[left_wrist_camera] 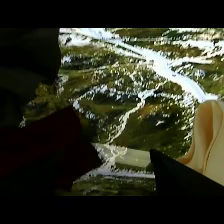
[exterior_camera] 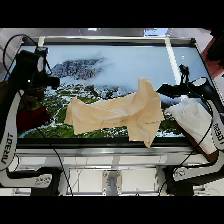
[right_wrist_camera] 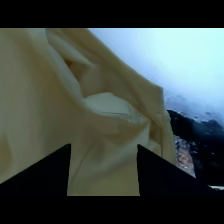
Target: Fold the shirts.
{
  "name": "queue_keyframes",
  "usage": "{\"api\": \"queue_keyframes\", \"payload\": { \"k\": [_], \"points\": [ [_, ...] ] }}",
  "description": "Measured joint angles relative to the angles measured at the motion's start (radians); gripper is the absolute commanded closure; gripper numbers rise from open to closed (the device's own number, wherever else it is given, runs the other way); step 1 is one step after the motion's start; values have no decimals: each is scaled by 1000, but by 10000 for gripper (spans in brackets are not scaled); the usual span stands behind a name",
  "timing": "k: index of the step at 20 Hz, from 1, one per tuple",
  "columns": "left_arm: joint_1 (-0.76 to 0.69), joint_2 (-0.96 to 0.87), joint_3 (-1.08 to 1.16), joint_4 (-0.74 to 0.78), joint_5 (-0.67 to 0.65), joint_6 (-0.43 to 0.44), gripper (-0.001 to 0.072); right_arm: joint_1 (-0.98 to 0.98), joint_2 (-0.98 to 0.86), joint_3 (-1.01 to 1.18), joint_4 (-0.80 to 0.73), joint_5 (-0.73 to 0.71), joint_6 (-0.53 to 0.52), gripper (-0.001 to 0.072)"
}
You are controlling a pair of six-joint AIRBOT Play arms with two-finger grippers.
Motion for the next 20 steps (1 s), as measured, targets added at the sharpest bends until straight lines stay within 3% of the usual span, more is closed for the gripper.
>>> {"api": "queue_keyframes", "payload": {
  "k": [10,20],
  "points": [
    [4,419,-587,-233,68,10,85,42,-106,7,50,-156,-84,244],
    [4,499,-700,-360,172,-5,85,55,-133,51,56,-151,-92,262]
  ]
}}
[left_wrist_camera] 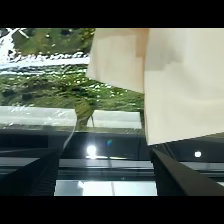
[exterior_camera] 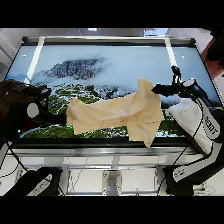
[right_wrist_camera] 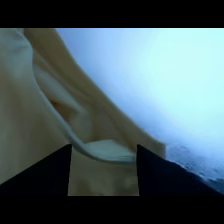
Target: Fold the shirts.
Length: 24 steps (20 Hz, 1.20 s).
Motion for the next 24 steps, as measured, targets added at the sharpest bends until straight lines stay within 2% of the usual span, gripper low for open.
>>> {"api": "queue_keyframes", "payload": {
  "k": [2,3,4,5,8,13,15,17,18,24],
  "points": [
    [0,2,-3,-10,7,0,85,10,-14,2,5,8,0,266],
    [0,2,-3,-13,9,0,85,17,-18,2,6,15,-1,316],
    [0,3,-3,-15,12,0,85,23,-22,3,10,18,-5,518],
    [0,3,-4,-17,16,0,85,27,-24,4,11,23,-10,671],
    [0,3,-6,-20,39,-12,85,31,-26,26,19,58,-19,682],
    [0,-11,-56,-45,101,-86,86,24,-10,113,23,177,-23,682],
    [0,-27,-101,-76,114,-61,98,23,-2,148,31,230,-23,683],
    [0,-51,-143,-105,140,-24,213,22,3,176,43,280,-23,682],
    [0,-68,-160,-120,151,-3,242,22,4,186,50,302,-23,682],
    [1,-163,-197,-209,248,120,244,22,9,210,90,399,-23,683]
  ]
}}
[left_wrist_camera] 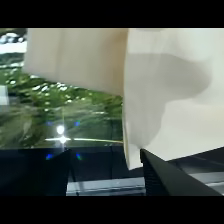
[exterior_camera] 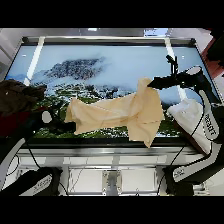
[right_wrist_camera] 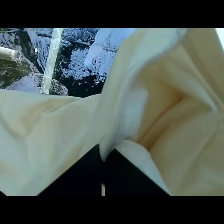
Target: Fold the shirts.
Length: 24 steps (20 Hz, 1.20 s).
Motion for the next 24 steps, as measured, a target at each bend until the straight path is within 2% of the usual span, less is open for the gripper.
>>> {"api": "queue_keyframes", "payload": {
  "k": [6,7,8,9,13,17,21,24],
  "points": [
    [0,-48,-5,-129,58,122,246,0,0,3,12,61,0,682],
    [0,-51,-5,-140,68,131,317,0,0,3,13,66,0,682],
    [0,-54,-5,-151,82,139,540,0,0,3,14,70,0,682],
    [0,-56,-7,-163,93,144,705,0,0,3,16,72,0,683],
    [0,-57,-2,-240,131,182,700,0,3,3,42,80,1,685],
    [2,-31,107,-291,103,216,701,-8,64,3,38,83,16,685],
    [19,68,344,-301,58,234,700,-46,237,3,23,133,27,685],
    [48,185,542,-247,24,236,700,-100,436,3,18,154,63,686]
  ]
}}
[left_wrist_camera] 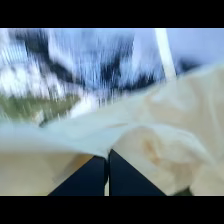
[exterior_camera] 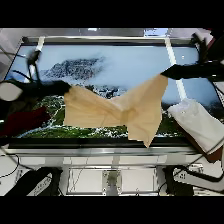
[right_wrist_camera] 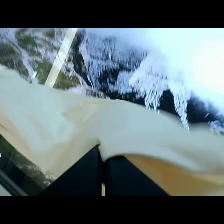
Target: Fold the shirts.
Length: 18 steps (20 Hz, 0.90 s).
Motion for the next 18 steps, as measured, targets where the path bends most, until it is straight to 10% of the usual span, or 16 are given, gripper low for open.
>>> {"api": "queue_keyframes", "payload": {
  "k": [9,18],
  "points": [
    [31,290,432,331,-8,-161,700,-192,540,228,-67,-66,112,689],
    [32,213,639,612,-140,-256,702,-219,457,453,-69,-6,184,687]
  ]
}}
